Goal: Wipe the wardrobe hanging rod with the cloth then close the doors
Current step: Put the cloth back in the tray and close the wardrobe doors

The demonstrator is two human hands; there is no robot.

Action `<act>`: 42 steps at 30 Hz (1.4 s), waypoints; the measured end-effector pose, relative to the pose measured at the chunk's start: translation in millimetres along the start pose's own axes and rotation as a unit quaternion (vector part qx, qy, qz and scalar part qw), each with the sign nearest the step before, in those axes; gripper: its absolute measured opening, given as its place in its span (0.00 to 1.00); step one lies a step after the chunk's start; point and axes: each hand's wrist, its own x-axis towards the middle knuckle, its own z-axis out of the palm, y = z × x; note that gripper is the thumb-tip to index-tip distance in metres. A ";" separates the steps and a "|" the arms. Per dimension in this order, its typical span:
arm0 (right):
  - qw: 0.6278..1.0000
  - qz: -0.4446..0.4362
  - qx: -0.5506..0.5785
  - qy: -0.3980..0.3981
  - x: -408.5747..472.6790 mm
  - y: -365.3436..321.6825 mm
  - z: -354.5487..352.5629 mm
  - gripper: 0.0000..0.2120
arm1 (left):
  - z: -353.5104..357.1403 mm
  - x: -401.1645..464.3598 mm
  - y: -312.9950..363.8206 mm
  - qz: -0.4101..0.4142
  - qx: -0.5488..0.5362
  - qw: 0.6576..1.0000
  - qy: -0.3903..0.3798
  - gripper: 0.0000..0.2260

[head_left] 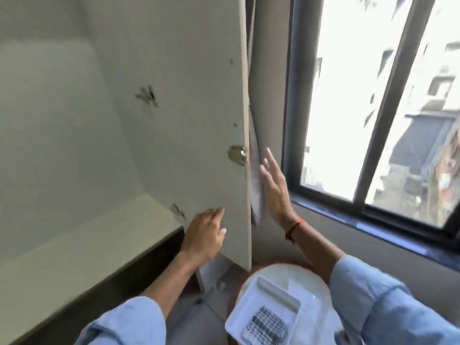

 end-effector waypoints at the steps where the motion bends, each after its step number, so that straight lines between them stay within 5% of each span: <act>1: 1.000 -0.027 0.005 -0.006 18.1 -31.4 3.5 0.27 | -25.6 3.1 0.8 0.004 0.008 1.000 0.029 0.28; 7: 0.995 -0.057 -0.042 -0.072 72.6 -165.4 36.5 0.42 | -180.7 -5.1 9.9 -0.020 0.019 0.985 0.173 0.30; 14: 0.988 -0.064 -0.135 -0.036 36.4 -176.8 69.5 0.47 | -260.6 -63.7 -13.5 -0.068 0.041 0.967 0.242 0.31; 22: 0.877 -0.326 -0.333 -0.116 18.9 -189.9 127.0 0.41 | -292.8 -125.4 -62.9 -0.159 0.082 0.952 0.250 0.31; 27: 0.834 -0.388 -0.359 -0.160 33.8 -216.6 196.4 0.59 | -328.6 -191.0 -100.9 -0.224 0.135 0.923 0.282 0.31; 31: 0.821 -0.402 -0.357 -0.194 28.3 -213.7 260.4 0.56 | -361.9 -252.6 -122.7 -0.293 0.210 0.870 0.336 0.32; 39: 0.860 -0.357 -0.301 -0.207 17.6 -211.6 356.5 0.50 | -435.9 -354.8 -130.3 -0.366 0.415 0.712 0.432 0.37; 42: 0.856 -0.365 -0.309 -0.197 22.9 -206.1 370.8 0.50 | -466.1 -390.9 -138.9 -0.430 0.358 0.656 0.507 0.39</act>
